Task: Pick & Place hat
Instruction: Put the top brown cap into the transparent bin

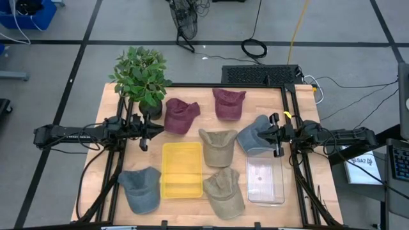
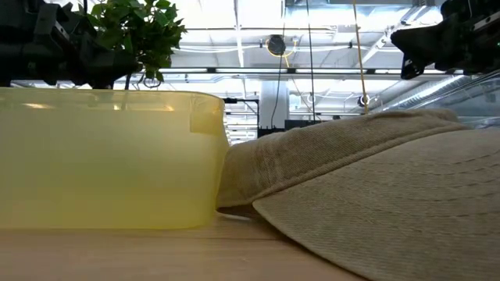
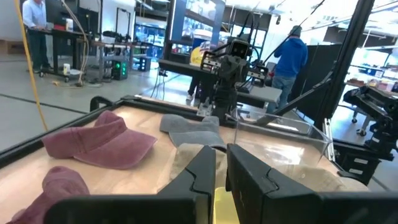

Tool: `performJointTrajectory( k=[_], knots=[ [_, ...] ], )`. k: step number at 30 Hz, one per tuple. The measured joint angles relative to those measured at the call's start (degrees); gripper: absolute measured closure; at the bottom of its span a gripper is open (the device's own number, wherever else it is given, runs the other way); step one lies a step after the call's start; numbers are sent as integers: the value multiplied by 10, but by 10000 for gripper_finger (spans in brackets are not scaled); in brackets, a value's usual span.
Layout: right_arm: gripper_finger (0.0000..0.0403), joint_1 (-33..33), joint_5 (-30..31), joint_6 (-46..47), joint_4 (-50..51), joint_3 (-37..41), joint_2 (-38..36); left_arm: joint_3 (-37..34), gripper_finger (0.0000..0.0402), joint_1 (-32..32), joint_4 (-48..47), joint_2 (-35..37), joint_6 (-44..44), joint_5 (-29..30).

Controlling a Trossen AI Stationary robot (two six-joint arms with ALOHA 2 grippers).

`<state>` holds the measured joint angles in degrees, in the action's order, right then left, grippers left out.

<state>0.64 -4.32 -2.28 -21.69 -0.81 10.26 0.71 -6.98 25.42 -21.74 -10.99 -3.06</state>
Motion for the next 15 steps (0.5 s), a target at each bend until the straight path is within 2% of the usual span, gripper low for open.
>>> performJointTrajectory(
  k=[5,8,11,15],
  knots=[
    [403,0,-1,1,15,0,0,0,368,0,-17,-7,-17,-61],
    [403,0,-2,8,13,0,0,15,392,1,-17,-24,-44,-61],
    [403,0,-1,4,-1,0,0,59,396,16,-21,-57,-42,-70],
    [403,0,-1,-4,-22,0,0,157,398,67,-48,-130,-39,-73]
  ],
)
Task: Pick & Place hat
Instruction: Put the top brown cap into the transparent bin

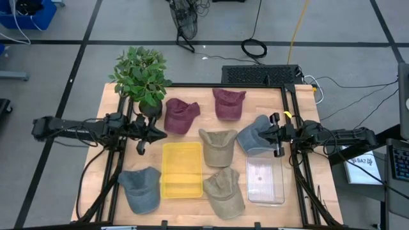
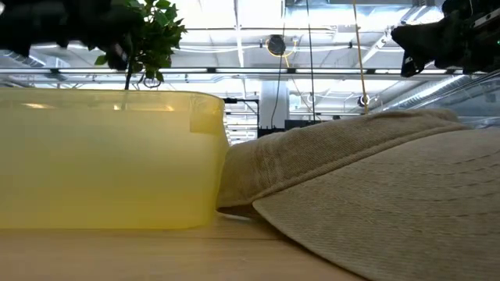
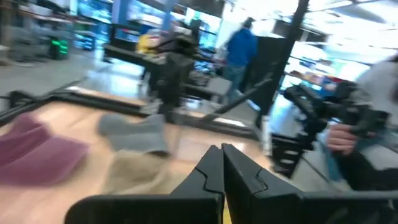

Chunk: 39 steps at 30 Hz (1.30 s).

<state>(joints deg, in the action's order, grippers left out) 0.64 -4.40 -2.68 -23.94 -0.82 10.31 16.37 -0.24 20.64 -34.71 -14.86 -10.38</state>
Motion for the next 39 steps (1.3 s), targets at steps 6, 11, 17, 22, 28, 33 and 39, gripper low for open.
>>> performJointTrajectory(
  k=[6,11,17,22,28,33,39],
  knots=[
    [403,0,-1,10,-24,0,0,172,399,79,-154,-146,27,156],
    [403,0,-3,16,-24,0,0,308,396,99,-248,-283,24,218],
    [403,0,-3,26,-19,0,0,516,398,82,-421,-446,11,187],
    [403,0,-3,22,-19,0,0,704,362,46,-607,-589,-9,178],
    [403,0,-3,19,-19,0,0,839,272,19,-656,-716,20,132],
    [403,0,-3,23,-19,0,0,890,200,4,-694,-794,48,54],
    [403,0,-2,24,-25,0,0,911,152,-11,-721,-865,79,43]
  ],
)
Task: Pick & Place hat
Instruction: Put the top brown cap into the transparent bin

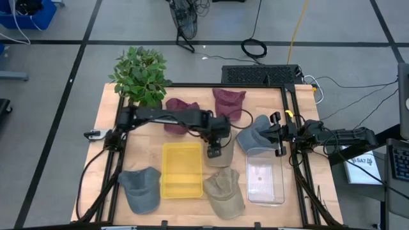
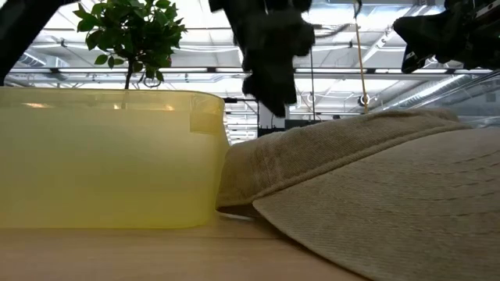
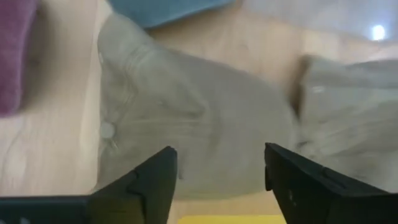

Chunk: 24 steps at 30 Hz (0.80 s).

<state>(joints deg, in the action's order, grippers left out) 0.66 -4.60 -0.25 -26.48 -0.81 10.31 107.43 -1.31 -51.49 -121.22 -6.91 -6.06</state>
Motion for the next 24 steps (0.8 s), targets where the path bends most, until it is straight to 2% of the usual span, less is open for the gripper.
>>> performJointTrajectory(
  k=[8,24],
  knots=[
    [403,0,2,-2,-12,0,0,9,135,-5,15,-51,39,17],
    [403,0,1,-2,-4,0,0,8,135,-2,32,-82,65,12]
  ],
)
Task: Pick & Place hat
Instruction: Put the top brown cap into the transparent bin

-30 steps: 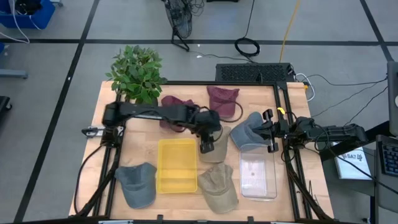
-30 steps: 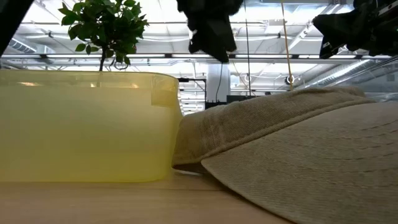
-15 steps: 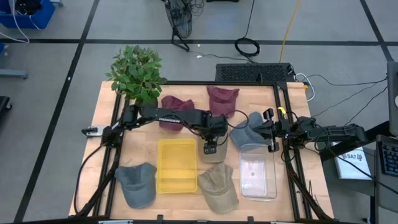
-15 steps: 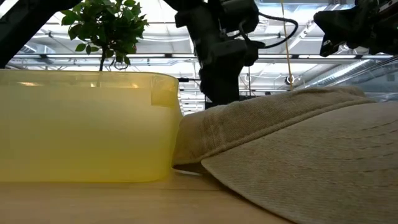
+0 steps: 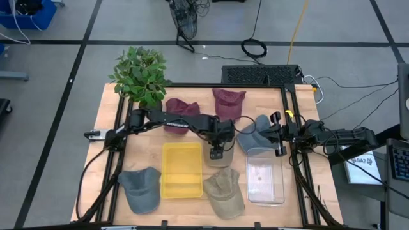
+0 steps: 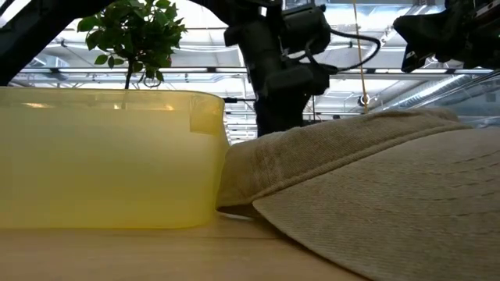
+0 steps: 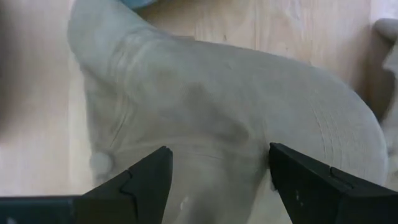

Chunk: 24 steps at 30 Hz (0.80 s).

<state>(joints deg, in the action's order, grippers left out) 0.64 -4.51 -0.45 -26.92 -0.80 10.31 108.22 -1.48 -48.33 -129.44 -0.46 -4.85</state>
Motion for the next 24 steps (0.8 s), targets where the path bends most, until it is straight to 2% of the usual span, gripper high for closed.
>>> performJointTrajectory(
  k=[7,10,15,20,22,24],
  knots=[
    [403,0,1,-2,0,0,0,1,137,6,28,-10,4,16],
    [403,0,0,-2,2,0,0,1,157,6,35,-11,15,17],
    [403,0,0,-2,2,0,0,1,237,9,30,-11,37,18],
    [403,0,0,-2,2,0,0,0,365,16,28,-7,75,24],
    [403,0,0,-2,2,0,0,0,386,20,31,-5,99,37],
    [403,0,0,-2,2,0,0,-1,383,24,30,2,120,60]
  ],
)
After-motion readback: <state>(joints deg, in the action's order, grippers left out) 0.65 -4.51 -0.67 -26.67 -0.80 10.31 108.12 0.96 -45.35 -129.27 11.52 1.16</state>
